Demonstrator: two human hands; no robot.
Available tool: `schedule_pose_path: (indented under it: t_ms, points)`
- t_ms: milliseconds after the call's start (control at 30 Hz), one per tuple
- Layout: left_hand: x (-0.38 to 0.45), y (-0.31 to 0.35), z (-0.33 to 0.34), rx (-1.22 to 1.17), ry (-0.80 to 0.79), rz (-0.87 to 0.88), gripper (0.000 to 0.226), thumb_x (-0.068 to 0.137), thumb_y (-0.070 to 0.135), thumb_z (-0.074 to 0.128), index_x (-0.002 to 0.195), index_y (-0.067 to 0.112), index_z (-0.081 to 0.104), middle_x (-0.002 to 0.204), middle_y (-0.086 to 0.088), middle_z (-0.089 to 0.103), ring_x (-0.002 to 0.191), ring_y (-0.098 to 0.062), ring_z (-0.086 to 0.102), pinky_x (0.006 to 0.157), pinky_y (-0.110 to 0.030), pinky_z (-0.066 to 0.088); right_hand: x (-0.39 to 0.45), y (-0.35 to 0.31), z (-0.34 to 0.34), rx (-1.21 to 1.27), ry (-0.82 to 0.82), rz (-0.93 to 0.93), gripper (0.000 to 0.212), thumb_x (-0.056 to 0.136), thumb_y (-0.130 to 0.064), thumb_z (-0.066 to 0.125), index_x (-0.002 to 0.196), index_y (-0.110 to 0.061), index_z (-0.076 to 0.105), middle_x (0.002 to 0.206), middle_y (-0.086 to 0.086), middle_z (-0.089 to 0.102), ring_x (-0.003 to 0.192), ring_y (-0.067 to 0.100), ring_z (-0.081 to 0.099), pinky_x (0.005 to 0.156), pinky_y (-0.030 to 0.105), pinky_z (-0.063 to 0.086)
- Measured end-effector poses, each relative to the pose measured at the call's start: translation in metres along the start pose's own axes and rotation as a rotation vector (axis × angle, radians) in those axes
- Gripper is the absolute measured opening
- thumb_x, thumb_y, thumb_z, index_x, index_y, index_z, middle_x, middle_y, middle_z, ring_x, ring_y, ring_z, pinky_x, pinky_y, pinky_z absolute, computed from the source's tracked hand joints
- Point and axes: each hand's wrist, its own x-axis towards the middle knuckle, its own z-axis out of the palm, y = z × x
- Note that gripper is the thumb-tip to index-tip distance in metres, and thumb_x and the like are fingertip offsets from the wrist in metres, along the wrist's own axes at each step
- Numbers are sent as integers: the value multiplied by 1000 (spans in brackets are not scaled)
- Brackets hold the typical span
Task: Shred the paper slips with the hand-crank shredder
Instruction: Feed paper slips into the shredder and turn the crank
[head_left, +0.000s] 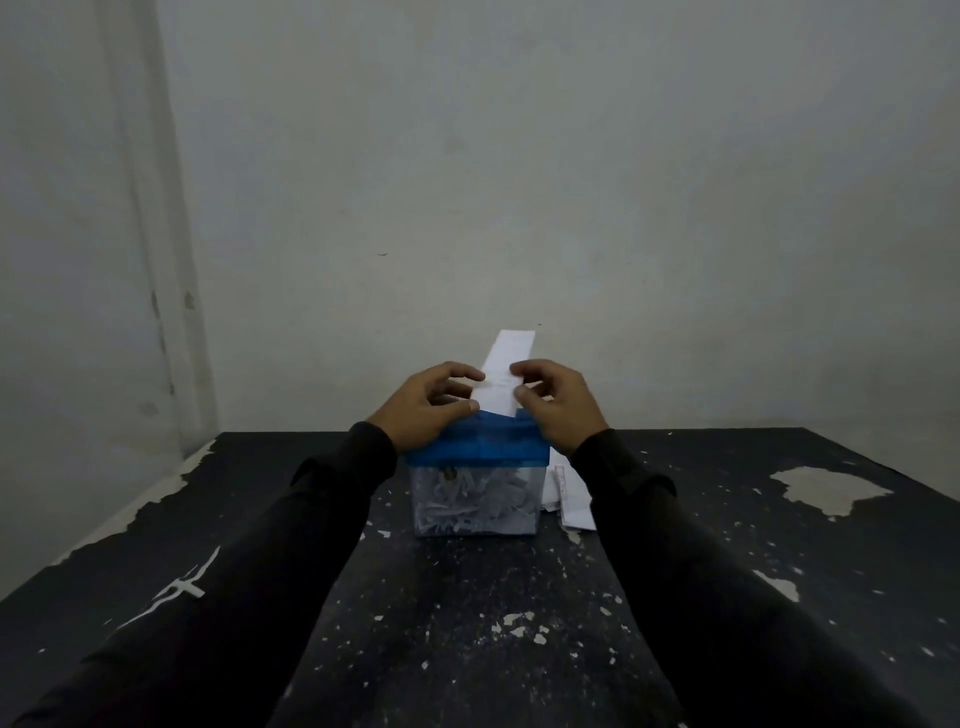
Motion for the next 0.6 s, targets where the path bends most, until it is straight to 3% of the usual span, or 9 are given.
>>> schedule_pose_path:
  t_ms: [133,267,333,433,500,600]
  points:
    - [1,-3,-3,-29,108,21,29,92,0,69,102,27,73,112,-1,73,106,-11,67,86,-10,50,8,-10,16,-52,-90,-40,26,92,-3,66,118,-9,69,108,2,67,86,11,61,73,7,46]
    - [3,-11,-5,-78,238,-42,26,91,-1,71,94,25,75,102,2,75,101,-17,70,91,-24,56,4,-10,9,-67,-12,-29,30,92,-12,69,122,-12,66,105,0,71,89,-2,62,79,14,46]
    - [2,-15,-7,-120,284,-52,23,89,0,74,92,22,75,98,-1,75,99,-21,71,86,-24,57,-3,-1,0,-168,66,10,33,92,-24,71,123,-15,66,108,-4,69,91,-1,59,86,22,46]
    - [-4,-18,-7,-171,325,-116,22,89,5,76,107,15,67,97,-8,75,94,-21,72,79,-28,61,-16,16,-11,-292,63,125,53,88,-52,70,128,-19,62,121,-4,62,107,11,54,93,31,47]
    - [-7,-16,-7,-204,314,-151,37,90,9,76,121,16,57,101,-6,74,95,-18,72,77,-30,62,-23,21,-15,-282,17,188,63,86,-59,70,133,-17,58,124,-3,57,106,10,52,89,28,44]
    - [-8,-16,-6,-199,301,-133,46,90,7,76,127,23,54,98,0,72,94,-13,71,71,-20,59,-29,27,-16,-231,-16,219,74,83,-65,68,135,-12,57,126,2,59,110,14,56,89,28,47]
